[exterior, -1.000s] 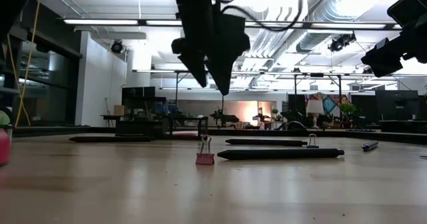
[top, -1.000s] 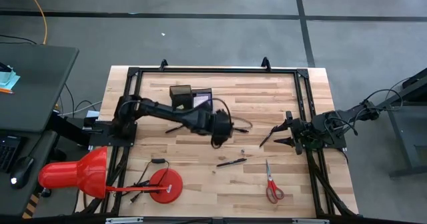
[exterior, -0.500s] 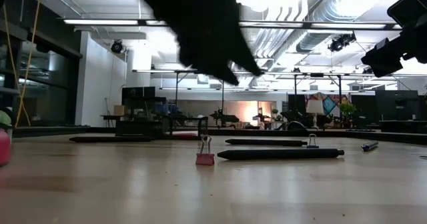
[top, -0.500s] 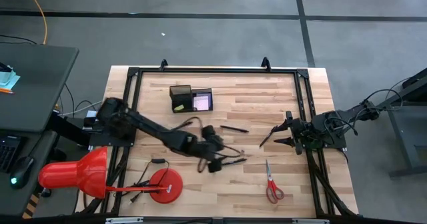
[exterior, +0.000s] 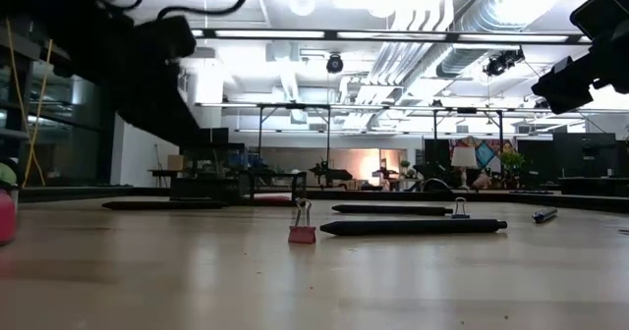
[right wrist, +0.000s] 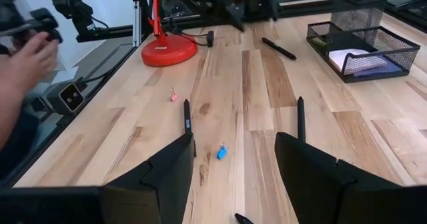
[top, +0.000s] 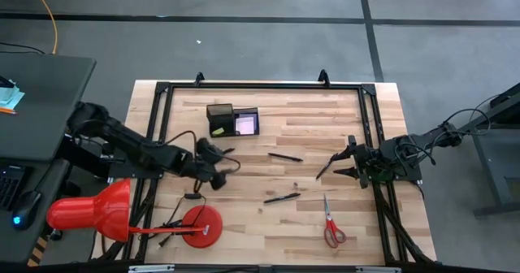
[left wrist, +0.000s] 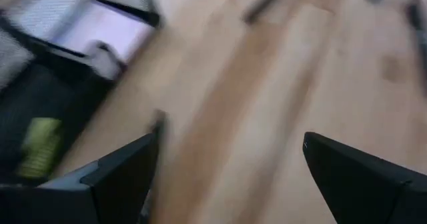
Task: Pick and place office supplies into organizer
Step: Put the black pen into the desk organizer
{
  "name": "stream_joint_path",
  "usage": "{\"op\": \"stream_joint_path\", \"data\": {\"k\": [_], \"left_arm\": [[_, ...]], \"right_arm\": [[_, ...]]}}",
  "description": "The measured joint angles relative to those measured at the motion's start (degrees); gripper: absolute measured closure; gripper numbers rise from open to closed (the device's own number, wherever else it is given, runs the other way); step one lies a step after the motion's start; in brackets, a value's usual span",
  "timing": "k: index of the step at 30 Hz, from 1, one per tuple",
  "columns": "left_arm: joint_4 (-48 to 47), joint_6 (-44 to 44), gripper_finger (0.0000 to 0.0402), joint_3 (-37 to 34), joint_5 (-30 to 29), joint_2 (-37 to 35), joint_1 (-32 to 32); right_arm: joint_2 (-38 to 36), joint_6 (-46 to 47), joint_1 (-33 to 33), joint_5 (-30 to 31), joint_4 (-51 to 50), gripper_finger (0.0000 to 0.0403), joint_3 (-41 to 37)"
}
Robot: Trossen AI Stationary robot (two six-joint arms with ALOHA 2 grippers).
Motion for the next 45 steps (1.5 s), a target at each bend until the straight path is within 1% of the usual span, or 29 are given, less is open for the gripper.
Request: {"op": "stream_joint_path", "data": {"k": [2, 5, 11, 12, 14, 17, 23, 27, 31, 34, 37, 42, 45], "left_arm": [[3.79, -1.21, 0.0041, -3.0, -2.82, -0.64, 0.07], [11.11, -2.21, 0.0041, -7.96, -5.42, -0.55, -0.1], [32.74, -2.65, 0.0041, -19.56, -7.78, -0.55, -0.04], [35.98, -3.28, 0.0041, -21.26, -9.16, -0.57, -0.09], [39.57, -5.72, 0.0041, -23.99, -13.04, -0.57, -0.06], [40.41, -6.59, 0.0041, -24.98, -16.26, -0.57, -0.01], [39.46, -5.52, 0.0041, -24.98, -16.79, -0.55, -0.01], [40.23, 0.29, 0.0041, -24.98, -13.89, -0.53, -0.05], [41.97, 0.85, 0.0041, -26.68, -13.04, -0.5, -0.55], [45.42, -0.1, 0.0041, -29.26, -10.7, -0.5, -0.54], [44.35, -0.67, 0.0041, -29.76, -9.09, -0.35, -0.54], [44.35, 2.11, 0.0041, -29.5, -6.91, -0.37, -0.41], [41.73, 2.09, 0.0041, -28.76, -5.05, -0.37, -0.36]], "right_arm": [[0.0, -0.06, 0.0, -0.04, -0.02, 0.0196, 0.0], [0.01, -0.01, 0.02, -0.07, -0.03, 0.0196, 0.0], [0.0, -0.02, 0.0, -0.11, -0.02, 0.0196, 0.0], [0.0, -0.06, 0.02, -0.17, -0.02, 0.0196, 0.0], [0.0, -0.02, 0.01, -0.16, -0.02, 0.0196, 0.0], [0.0, -0.05, 0.01, -0.17, -0.02, 0.0196, 0.0], [0.0, -0.06, 0.02, -0.19, -0.02, 0.0196, 0.0], [0.0, -0.05, 0.0, -0.19, -0.02, 0.0197, 0.0], [0.0, 0.0, 0.02, -0.17, -0.02, 0.0196, 0.0], [0.0, -0.01, 0.0, -0.19, -0.02, 0.0197, 0.0], [0.0, -0.06, 0.01, -0.18, -0.01, 0.0196, 0.0], [0.0, -0.01, 0.01, -0.18, -0.02, 0.0197, 0.0], [0.0, -0.06, 0.0, -0.18, -0.02, 0.0196, 0.0]]}}
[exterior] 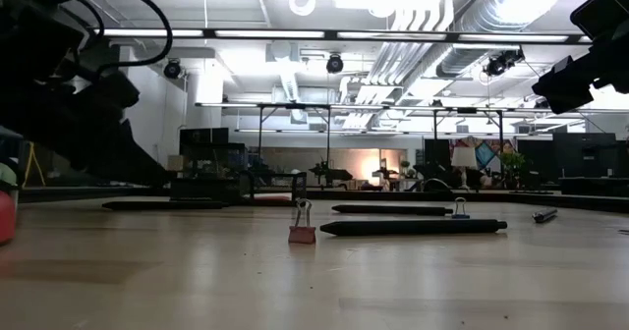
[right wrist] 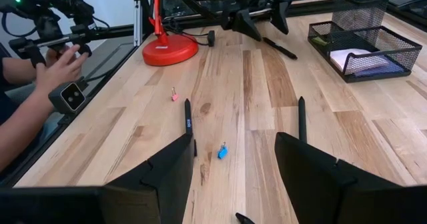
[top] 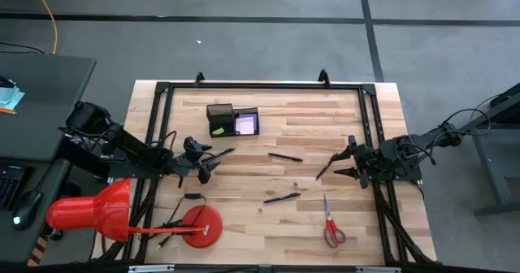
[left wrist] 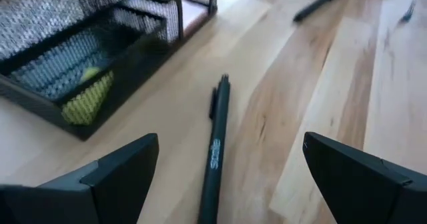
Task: Pick and place office supplies into organizer
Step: Put the black pen into the desk organizer
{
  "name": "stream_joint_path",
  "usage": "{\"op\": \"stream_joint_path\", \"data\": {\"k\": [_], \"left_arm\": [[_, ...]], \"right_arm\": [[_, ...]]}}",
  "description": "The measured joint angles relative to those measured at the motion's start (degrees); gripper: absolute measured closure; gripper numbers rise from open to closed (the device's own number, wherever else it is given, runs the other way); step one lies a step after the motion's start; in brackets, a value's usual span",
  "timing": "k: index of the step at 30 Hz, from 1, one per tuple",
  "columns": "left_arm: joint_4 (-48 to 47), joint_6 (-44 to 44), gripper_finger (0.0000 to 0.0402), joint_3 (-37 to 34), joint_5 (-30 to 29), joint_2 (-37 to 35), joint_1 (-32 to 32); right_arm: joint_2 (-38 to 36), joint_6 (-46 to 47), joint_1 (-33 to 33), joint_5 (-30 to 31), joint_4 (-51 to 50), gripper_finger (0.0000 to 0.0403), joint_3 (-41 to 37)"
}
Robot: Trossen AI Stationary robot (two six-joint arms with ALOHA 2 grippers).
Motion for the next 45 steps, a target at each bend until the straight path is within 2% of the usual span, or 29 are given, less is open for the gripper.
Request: {"op": "stream_joint_path", "data": {"k": [4, 13, 20, 27, 34, 40, 45], "left_arm": [[-7.17, -1.67, 0.0041, 2.45, 0.26, 0.0, 0.0], [-15.3, -3.65, 0.0041, 6.4, 2.51, 0.0, 0.33], [-15.52, -5.16, 0.0041, 6.51, 12.06, -0.09, 7.85], [-15.25, -2.81, 0.0046, 7.79, 13.2, -0.02, 9.8], [-18.06, -1.93, 0.0091, 10.03, 17.6, 0.79, 14.9], [-23.29, 1.91, 0.0138, 11.84, 20.66, 0.75, 15.39], [-25.07, 1.76, 0.017, 11.97, 21.2, 0.61, 15.41]], "right_arm": [[0.0, 0.02, 0.02, -0.01, 0.0, 0.0196, 0.0], [0.0, 0.06, 0.0, -0.01, 0.0, 0.0197, 0.0], [0.0, 0.02, 0.0, 0.01, 0.0, 0.0196, 0.0], [0.0, 0.03, 0.0, -0.01, 0.0, 0.0196, 0.0], [0.0, 0.04, 0.01, 0.01, 0.0, 0.0196, 0.0], [0.0, 0.04, 0.0, 0.01, 0.0, 0.0196, 0.0], [0.0, 0.04, 0.02, 0.0, 0.01, 0.0196, 0.0]]}}
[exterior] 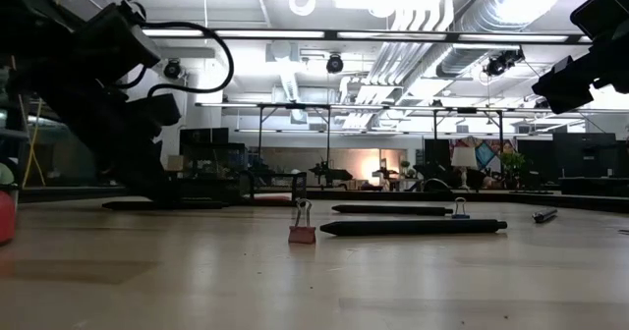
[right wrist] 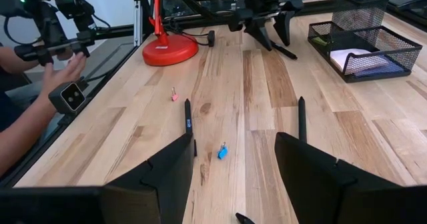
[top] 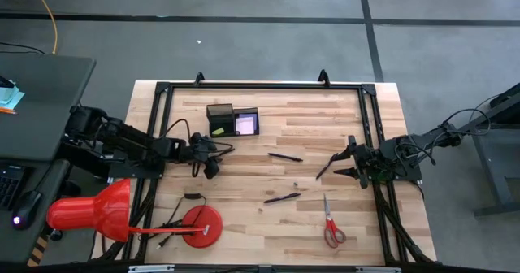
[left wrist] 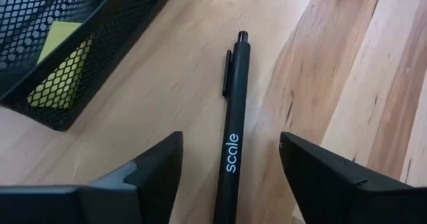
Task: Pick and place office supplies into organizer
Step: Put the black pen into the desk organizer
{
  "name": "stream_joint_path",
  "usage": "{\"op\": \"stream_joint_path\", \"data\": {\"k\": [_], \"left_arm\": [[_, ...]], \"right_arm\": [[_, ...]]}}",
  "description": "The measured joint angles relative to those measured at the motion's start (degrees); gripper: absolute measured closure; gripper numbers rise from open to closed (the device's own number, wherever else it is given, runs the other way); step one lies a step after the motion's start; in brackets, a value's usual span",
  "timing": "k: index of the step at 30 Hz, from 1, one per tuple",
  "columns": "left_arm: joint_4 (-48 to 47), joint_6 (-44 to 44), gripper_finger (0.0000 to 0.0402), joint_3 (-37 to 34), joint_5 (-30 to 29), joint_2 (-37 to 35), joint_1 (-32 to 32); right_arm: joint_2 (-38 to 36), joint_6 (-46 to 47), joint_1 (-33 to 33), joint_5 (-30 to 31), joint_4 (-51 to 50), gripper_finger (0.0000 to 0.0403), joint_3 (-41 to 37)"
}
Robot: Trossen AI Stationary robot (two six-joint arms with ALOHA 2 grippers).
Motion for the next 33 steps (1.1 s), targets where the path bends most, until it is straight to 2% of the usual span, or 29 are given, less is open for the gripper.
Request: {"op": "stream_joint_path", "data": {"k": [14, 27, 33], "left_arm": [[-2.19, -0.98, 0.0262, -0.11, -2.21, 0.02, -0.07], [-1.68, -0.02, 0.029, -0.22, -1.18, 0.02, 0.0], [-0.63, -0.27, 0.0321, -0.26, -0.01, 0.11, -0.02]], "right_arm": [[0.0, -0.02, -0.02, 0.01, 0.01, 0.0197, 0.0], [0.0, 0.03, -0.01, -0.01, 0.0, 0.0196, 0.0], [0.0, 0.0, -0.01, -0.01, 0.0, 0.0196, 0.0]]}}
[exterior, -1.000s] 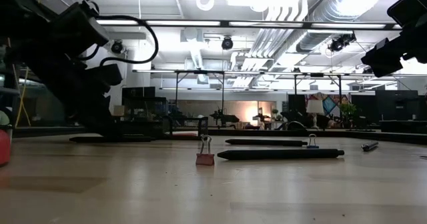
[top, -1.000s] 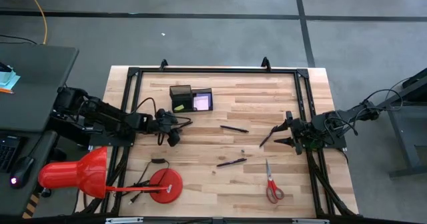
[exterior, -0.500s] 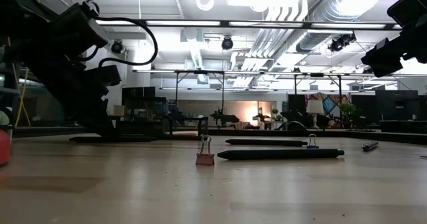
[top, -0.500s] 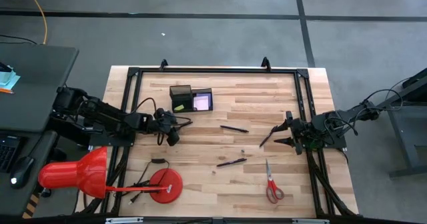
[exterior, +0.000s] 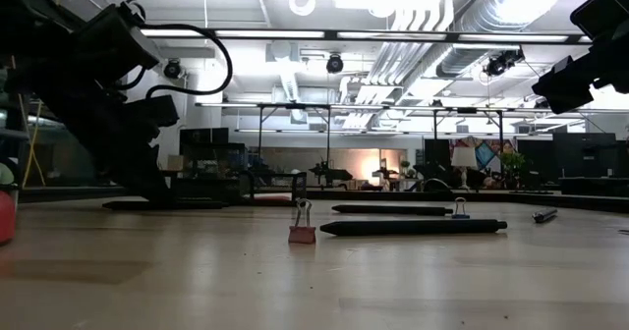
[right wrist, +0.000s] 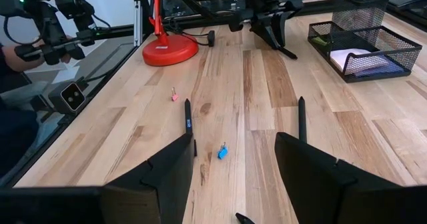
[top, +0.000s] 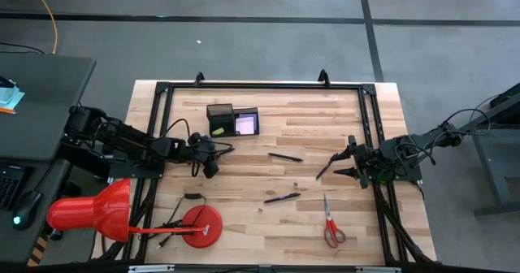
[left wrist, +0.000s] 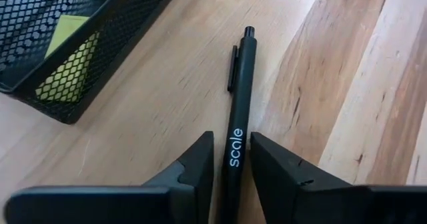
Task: Pick and place office supplies into organizer
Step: Put the black pen into the desk organizer
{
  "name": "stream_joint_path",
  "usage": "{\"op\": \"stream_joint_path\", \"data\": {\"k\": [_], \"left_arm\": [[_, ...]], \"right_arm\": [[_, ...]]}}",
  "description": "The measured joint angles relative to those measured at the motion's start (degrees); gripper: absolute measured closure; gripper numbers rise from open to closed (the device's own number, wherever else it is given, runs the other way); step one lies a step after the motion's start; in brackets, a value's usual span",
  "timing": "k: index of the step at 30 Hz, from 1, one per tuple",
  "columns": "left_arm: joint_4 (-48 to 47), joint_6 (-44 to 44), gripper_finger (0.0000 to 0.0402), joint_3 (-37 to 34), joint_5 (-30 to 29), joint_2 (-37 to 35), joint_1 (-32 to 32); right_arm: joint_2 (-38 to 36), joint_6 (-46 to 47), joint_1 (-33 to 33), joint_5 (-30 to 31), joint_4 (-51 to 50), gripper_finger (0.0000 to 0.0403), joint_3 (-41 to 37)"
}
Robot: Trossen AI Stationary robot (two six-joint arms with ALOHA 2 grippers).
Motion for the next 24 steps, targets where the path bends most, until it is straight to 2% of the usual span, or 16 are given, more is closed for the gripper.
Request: {"op": "stream_joint_path", "data": {"k": [10, 14, 19, 24], "left_arm": [[3.04, 0.24, 0.0381, -0.07, 1.13, 0.07, -0.07], [4.44, 0.13, 0.0394, -0.09, 2.86, 0.12, -0.1], [6.12, -0.18, 0.0382, -0.11, 6.55, 0.15, -0.15], [6.43, -1.05, 0.0381, -0.11, 7.16, 0.13, -0.13]], "right_arm": [[0.0, -0.04, 0.0, 0.02, 0.01, 0.0197, 0.0], [0.0, 0.7, 0.0, 0.62, 0.12, 0.0196, 0.0], [0.0, 8.48, 0.02, 1.49, 2.64, 0.0196, 0.0], [0.0, 16.7, -0.01, 4.9, 10.67, 0.0196, 0.01]]}}
